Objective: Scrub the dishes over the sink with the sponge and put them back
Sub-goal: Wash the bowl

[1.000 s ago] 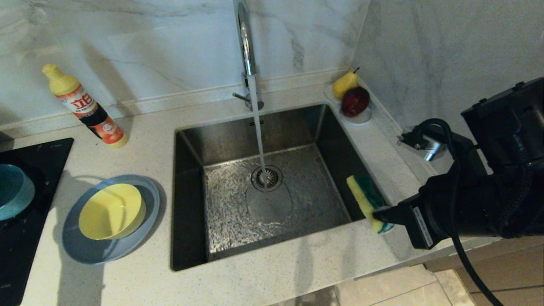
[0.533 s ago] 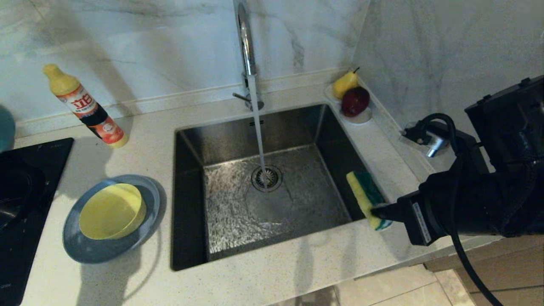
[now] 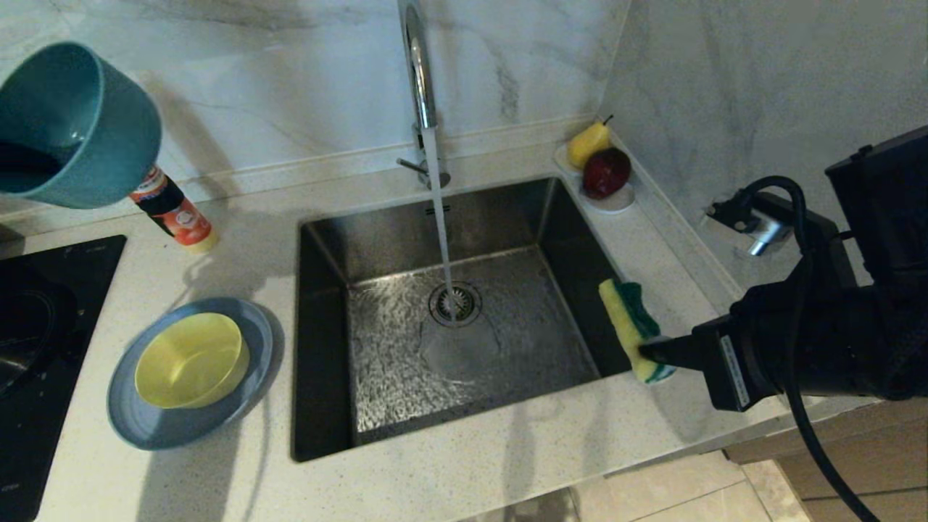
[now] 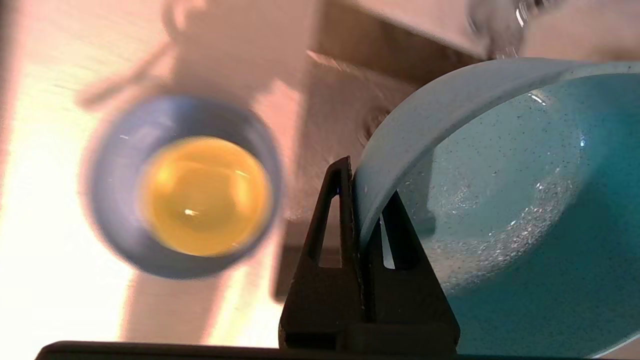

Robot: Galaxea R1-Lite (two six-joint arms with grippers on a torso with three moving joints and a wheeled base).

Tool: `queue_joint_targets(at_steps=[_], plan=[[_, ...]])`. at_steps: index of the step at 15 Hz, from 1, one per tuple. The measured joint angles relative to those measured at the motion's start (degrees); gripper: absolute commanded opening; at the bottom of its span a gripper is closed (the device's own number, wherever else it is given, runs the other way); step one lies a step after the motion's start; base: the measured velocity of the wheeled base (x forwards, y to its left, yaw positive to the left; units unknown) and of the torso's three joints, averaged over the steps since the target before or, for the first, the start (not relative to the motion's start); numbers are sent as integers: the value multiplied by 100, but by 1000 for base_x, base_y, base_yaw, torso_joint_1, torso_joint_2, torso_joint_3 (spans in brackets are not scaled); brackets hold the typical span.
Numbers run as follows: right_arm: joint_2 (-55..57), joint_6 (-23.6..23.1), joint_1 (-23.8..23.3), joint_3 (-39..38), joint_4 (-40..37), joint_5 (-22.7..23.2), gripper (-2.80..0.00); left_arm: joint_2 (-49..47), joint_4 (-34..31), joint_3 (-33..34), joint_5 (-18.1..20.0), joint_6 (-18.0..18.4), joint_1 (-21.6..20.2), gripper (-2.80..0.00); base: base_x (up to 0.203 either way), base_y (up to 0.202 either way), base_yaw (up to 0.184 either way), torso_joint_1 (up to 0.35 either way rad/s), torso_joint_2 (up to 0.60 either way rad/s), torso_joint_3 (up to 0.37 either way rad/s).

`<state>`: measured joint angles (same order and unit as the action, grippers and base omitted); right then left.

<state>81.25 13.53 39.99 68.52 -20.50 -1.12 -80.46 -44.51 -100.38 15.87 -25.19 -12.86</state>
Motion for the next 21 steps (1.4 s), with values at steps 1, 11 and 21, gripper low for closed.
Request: queue_joint_targets(at_steps=[1,11,21], plan=[[-20,-3,0,22,12,0,-280,-115,-1,-34,-258,-124,413,-280,0,0,0,0,0,0],[78,-30,6,31,149,7,-280,-1687,863,11,-1908,-1247,2895,-280,0,0,0,0,0,0],[78,-36,0,-58,267,49,-280,-3070,1450,-49,-2771,-1860,3681,-280,0,0,0,0,0,0]])
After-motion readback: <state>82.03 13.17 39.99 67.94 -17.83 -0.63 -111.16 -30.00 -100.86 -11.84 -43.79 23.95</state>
